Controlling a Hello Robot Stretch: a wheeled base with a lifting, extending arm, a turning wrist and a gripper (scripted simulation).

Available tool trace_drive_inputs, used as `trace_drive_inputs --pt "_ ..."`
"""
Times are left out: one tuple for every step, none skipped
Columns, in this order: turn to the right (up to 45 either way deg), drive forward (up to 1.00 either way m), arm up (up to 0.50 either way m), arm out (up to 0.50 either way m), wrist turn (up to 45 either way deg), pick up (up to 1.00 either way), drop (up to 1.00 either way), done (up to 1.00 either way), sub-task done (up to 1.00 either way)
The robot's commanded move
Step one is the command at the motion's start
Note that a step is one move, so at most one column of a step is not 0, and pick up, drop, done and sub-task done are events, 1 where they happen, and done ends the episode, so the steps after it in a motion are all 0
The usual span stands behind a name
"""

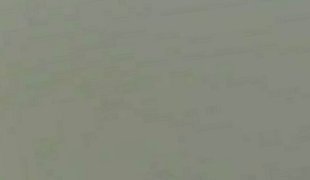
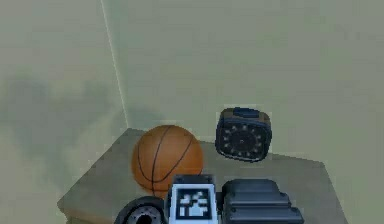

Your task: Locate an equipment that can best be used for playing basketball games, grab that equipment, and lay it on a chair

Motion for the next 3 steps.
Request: trace_drive_inputs --pt "0.0 0.0 0.0 0.08 0.0 0.0 0.0 0.0 0.0" --pt "0.0 0.0 0.0 0.0 45.0 0.0 0.0 0.0 0.0" --pt "0.0 0.0 0.0 0.0 45.0 0.0 0.0 0.0 0.0"
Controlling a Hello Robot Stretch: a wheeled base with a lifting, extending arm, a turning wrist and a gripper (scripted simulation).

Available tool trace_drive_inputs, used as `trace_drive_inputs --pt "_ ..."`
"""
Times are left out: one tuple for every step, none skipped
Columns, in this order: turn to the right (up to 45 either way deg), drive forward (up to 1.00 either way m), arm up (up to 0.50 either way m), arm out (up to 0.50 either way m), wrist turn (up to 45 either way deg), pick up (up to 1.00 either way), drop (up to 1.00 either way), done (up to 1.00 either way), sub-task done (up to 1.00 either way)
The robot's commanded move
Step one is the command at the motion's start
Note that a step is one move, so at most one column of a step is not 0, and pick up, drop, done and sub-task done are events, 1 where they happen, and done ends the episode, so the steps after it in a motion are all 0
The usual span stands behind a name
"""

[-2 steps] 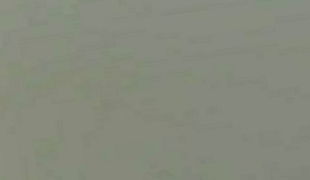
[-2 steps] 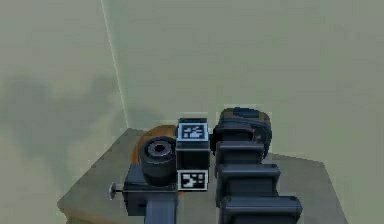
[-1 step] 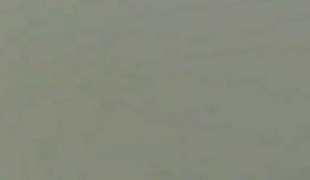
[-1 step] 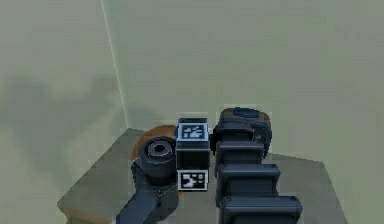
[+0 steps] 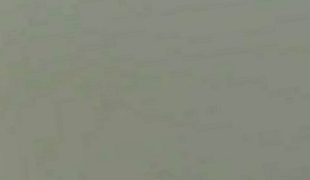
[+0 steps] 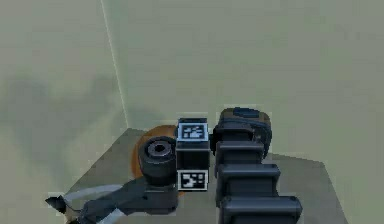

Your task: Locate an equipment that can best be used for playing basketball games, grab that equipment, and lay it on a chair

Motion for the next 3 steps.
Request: trace_drive_inputs --pt "0.0 0.0 0.0 0.0 45.0 0.0 0.0 0.0 0.0" --pt "0.0 0.0 0.0 0.0 33.0 0.0 0.0 0.0 0.0" --pt "0.0 0.0 -0.12 0.0 0.0 0.0 0.0 0.0 0.0"
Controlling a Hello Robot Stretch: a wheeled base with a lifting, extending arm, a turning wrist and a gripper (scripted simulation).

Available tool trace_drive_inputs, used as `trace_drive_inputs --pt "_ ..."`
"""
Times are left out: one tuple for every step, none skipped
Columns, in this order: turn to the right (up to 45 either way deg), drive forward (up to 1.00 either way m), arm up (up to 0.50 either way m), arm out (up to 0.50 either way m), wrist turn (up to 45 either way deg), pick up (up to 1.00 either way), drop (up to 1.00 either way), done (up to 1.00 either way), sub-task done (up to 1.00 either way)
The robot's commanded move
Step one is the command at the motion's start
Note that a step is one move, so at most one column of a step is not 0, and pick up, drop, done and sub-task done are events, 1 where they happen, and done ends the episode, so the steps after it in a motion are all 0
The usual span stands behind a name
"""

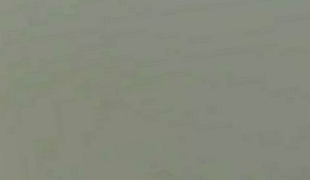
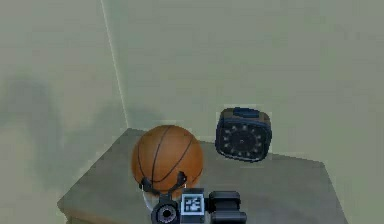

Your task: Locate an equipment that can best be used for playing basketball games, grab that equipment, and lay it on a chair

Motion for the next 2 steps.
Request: trace_drive_inputs --pt "0.0 0.0 0.0 0.0 0.0 1.0 0.0 0.0 0.0" --pt "0.0 0.0 0.1 0.0 0.0 0.0 0.0 0.0 0.0"
